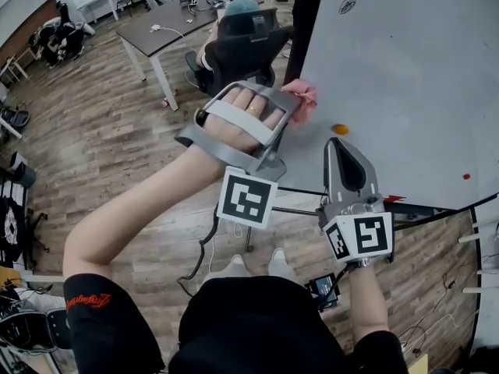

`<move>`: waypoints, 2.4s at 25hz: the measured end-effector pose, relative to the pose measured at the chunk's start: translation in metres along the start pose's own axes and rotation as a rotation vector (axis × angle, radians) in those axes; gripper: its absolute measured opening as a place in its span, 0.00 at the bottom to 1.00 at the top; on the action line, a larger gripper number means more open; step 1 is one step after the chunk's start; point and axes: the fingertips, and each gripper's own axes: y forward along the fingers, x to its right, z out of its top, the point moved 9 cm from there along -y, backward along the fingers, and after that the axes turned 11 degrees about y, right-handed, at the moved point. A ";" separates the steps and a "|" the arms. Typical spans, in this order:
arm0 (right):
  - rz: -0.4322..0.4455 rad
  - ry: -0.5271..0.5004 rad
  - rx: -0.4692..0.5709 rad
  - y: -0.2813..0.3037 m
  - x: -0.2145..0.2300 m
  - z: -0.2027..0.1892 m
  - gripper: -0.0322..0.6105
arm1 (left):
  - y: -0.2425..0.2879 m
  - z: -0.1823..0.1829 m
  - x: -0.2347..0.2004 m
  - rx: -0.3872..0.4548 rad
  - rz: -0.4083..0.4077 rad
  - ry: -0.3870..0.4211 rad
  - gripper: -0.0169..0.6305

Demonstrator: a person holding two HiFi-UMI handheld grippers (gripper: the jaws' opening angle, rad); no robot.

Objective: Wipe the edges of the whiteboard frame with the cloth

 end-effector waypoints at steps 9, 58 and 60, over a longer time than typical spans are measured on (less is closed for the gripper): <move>0.000 0.000 -0.012 0.001 -0.003 -0.005 0.05 | 0.000 0.006 0.021 0.015 -0.031 -0.022 0.10; -0.099 0.022 -0.077 0.002 -0.011 -0.038 0.05 | 0.004 0.030 0.107 0.114 -0.137 -0.061 0.10; -0.105 0.021 -0.076 0.001 -0.012 -0.039 0.05 | 0.005 0.030 0.110 0.114 -0.137 -0.060 0.10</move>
